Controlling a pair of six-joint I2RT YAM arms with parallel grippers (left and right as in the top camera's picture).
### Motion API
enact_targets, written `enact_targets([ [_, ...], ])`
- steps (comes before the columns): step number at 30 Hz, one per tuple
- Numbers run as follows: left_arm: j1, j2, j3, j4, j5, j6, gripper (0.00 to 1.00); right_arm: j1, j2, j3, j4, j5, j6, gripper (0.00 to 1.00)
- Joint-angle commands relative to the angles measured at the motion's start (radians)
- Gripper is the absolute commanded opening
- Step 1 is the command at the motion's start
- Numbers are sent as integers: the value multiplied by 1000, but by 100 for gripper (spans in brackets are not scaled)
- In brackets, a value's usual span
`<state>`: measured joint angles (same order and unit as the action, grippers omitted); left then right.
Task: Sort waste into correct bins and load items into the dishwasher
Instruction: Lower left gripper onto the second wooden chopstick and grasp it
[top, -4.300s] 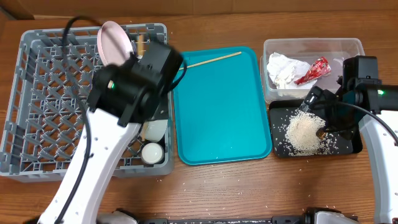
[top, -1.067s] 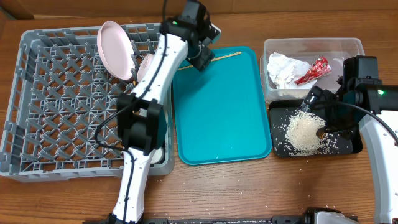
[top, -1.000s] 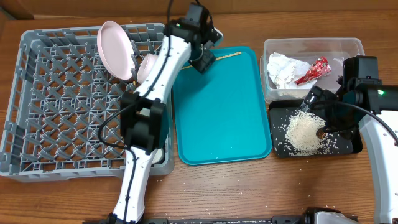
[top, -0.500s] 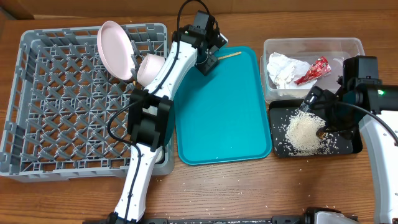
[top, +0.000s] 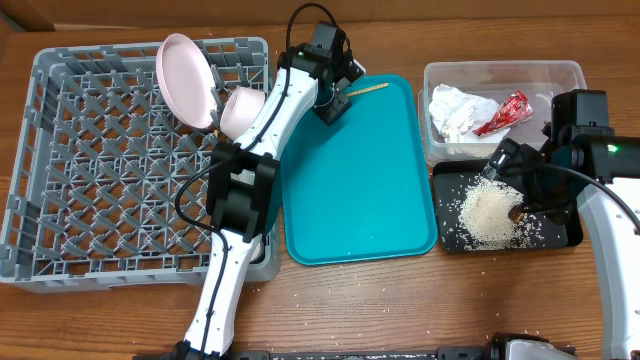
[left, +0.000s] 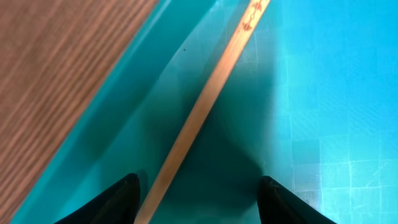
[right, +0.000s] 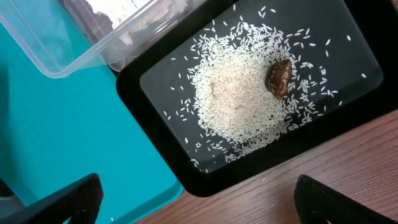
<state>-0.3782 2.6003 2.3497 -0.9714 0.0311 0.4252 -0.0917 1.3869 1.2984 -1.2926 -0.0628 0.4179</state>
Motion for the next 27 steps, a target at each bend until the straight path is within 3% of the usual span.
enact_targets([
  [1,-2,31,-8,4,46,-3,61,-2,-6,6,6,10,2,100],
  [13,-4,31,-17,-119,48,-21,61,-2,-6,6,6,10,2,100],
  [17,-4,31,-17,-179,49,-82,48,-2,-6,6,6,10,2,100],
  [21,-5,31,-17,-249,48,-206,46,-2,-6,6,6,10,2,100],
  [24,-7,31,-17,-267,48,-325,33,-2,-6,6,6,10,2,100],
  [26,-14,31,-18,-266,48,-385,17,-2,-6,6,6,10,2,100],
  [27,-18,31,-18,-262,48,-404,14,-2,-6,6,6,10,2,100],
])
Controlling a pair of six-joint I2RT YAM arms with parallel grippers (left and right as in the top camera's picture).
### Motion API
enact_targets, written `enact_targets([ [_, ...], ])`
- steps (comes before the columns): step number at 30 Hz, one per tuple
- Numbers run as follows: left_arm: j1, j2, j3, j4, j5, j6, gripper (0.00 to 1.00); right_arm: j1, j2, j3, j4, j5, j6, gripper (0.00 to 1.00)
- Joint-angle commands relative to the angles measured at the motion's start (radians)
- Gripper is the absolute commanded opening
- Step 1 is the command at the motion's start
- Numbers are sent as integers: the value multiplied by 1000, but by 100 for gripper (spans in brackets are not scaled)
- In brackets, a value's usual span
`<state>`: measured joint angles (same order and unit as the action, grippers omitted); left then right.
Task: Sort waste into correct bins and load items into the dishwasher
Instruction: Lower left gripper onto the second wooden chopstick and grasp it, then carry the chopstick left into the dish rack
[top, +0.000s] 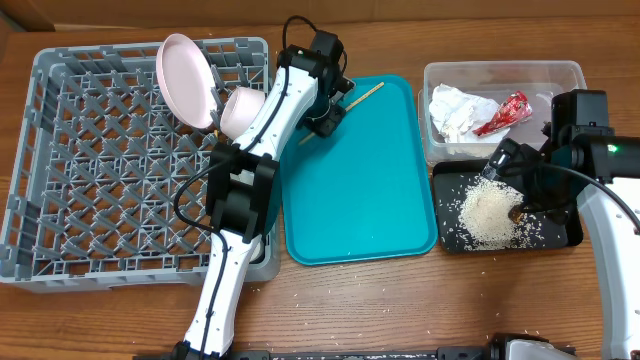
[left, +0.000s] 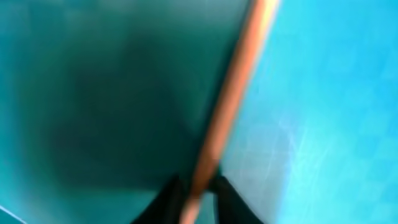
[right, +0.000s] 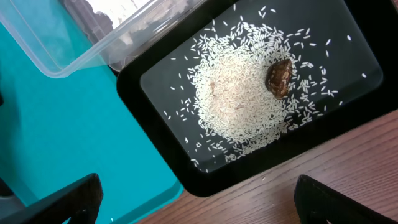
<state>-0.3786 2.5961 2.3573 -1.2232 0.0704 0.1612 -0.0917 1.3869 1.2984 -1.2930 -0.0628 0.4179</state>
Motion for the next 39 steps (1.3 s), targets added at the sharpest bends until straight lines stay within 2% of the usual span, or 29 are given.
enact_targets([
  [1,-23,35,-25,-6,9,-156,12,-2,-6,6,6,10,2,100],
  [5,-51,35,-25,0,8,-177,4,-2,-6,6,6,10,2,100],
  [10,-97,34,-24,-24,9,-179,4,-2,-6,6,6,10,2,100],
  [16,-119,-33,-9,-140,9,-242,4,-2,-6,6,6,10,2,100],
  [21,-102,-195,-7,-234,8,-321,4,-2,-6,6,6,10,2,100],
  [26,-98,-378,-7,-290,-34,-327,4,-2,-6,6,6,10,2,100],
  [31,-98,-592,-9,-467,-209,-435,4,-2,-6,6,6,10,2,100],
  [35,-97,-748,-92,-467,-221,-471,4,-2,-6,6,6,10,2,100],
  [39,-79,-900,-265,-467,-292,-569,4,-2,-6,6,6,10,2,100],
])
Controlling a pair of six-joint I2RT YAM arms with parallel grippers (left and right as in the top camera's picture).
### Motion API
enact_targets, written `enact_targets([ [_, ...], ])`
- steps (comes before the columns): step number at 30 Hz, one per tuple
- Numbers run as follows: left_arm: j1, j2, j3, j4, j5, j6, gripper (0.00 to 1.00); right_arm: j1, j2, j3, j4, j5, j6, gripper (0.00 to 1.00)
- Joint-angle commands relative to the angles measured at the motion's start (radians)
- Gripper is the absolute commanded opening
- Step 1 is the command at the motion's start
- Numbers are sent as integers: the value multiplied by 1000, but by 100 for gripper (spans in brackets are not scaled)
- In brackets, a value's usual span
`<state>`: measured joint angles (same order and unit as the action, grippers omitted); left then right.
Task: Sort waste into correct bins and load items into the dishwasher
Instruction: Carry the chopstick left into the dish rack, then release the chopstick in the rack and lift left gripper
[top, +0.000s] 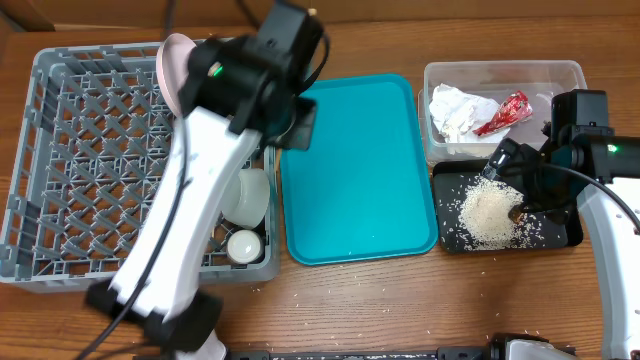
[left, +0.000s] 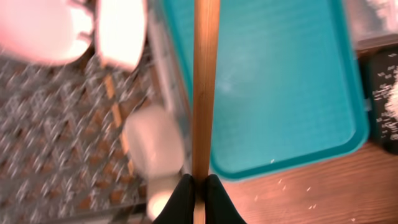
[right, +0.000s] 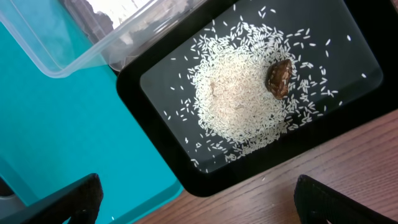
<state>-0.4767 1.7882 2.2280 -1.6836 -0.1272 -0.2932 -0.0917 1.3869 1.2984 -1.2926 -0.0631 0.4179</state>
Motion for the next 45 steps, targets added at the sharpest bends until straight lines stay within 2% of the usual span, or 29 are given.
enact_targets([
  [1,27,-124,-185,-6,-113,-136,4,-2,-6,6,6,10,2,100],
  [5,84,-260,-436,30,-153,-204,4,-2,-6,6,6,10,2,100],
  [10,193,-420,-767,199,-143,-200,4,-2,-6,6,6,10,2,100],
  [13,262,-468,-927,313,-153,-169,4,-2,-6,6,6,10,2,100],
  [18,343,-464,-1100,489,-150,-51,4,-2,-6,6,6,10,2,100],
  [21,396,-459,-1190,595,-137,-26,4,-2,-6,6,6,10,2,100],
  [25,439,-459,-1244,654,-100,87,4,-2,-6,6,6,10,2,100],
  [28,449,-458,-1262,669,-90,128,4,-2,-5,6,6,10,2,100],
  [31,449,-451,-1276,713,-19,200,4,-2,-5,6,6,10,2,100],
  [37,449,-415,-1279,732,-3,209,4,-2,-5,6,6,10,2,100],
  [42,449,-402,-1279,736,-5,168,31,-2,-5,6,6,10,2,100],
  [45,449,-403,-1279,741,-2,122,35,-2,-5,6,6,10,2,100],
])
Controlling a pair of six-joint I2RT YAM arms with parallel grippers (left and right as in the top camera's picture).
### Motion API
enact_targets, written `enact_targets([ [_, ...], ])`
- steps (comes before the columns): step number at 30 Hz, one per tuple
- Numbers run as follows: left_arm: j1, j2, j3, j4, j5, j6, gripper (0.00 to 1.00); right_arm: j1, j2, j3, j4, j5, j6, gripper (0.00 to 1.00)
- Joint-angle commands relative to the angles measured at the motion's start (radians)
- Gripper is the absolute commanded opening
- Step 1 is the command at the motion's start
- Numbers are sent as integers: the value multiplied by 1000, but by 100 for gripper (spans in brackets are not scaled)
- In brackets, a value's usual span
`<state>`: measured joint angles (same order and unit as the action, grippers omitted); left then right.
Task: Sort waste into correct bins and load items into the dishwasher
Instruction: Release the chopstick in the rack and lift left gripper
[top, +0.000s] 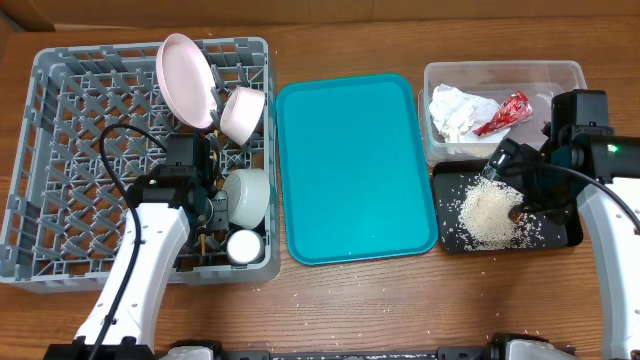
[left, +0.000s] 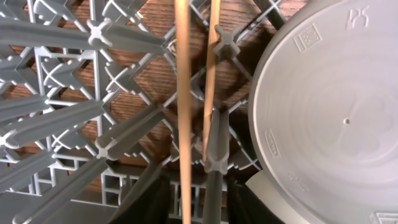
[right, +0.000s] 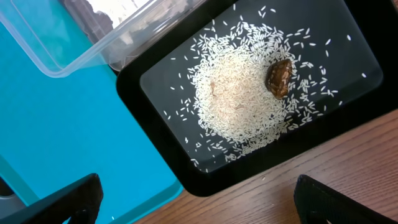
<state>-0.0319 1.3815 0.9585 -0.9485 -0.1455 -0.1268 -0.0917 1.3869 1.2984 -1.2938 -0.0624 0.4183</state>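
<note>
My left gripper (top: 206, 214) is low inside the grey dish rack (top: 60, 75), beside a white bowl (top: 248, 193). In the left wrist view its jaws (left: 198, 202) stand open, with a wooden chopstick (left: 182, 112) upright between them and touching neither finger. A second chopstick (left: 211, 74) leans right beside it, and the white bowl (left: 329, 106) fills the right side. My right gripper (right: 199, 208) hangs open over the near-left corner of the black tray (right: 155, 56), which holds rice (right: 239, 99) and a brown scrap (right: 279, 76).
A pink plate (top: 185, 80) and a pink bowl (top: 243, 112) stand in the rack's far right part, and a white cup (top: 243, 246) in its near right corner. The teal tray (top: 350, 170) lies mid-table. A clear bin (top: 500, 72) holds crumpled paper (top: 452, 108) and a red wrapper (top: 505, 112).
My left gripper was shut on the chopstick high above the rack's right edge. Now it is down in the rack by the white bowl, jaws open, chopstick free. The right arm has not moved.
My left gripper was open over a chopstick at the teal tray's far-left corner. Then it was shut on the chopstick there. Then it held it high over the rack's edge. Now the chopstick stands in the rack, let go. The right gripper stayed open over the black tray.
</note>
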Motion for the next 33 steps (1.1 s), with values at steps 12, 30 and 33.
enact_targets([
  [12,3,-6,136,-80,43,-64,37,-2,-5,6,7,10,1,100],
  [30,-14,-475,385,-259,139,-61,100,-2,-5,6,7,9,1,100],
  [33,-14,-524,354,-258,139,-61,100,-2,-5,6,7,9,1,100],
])
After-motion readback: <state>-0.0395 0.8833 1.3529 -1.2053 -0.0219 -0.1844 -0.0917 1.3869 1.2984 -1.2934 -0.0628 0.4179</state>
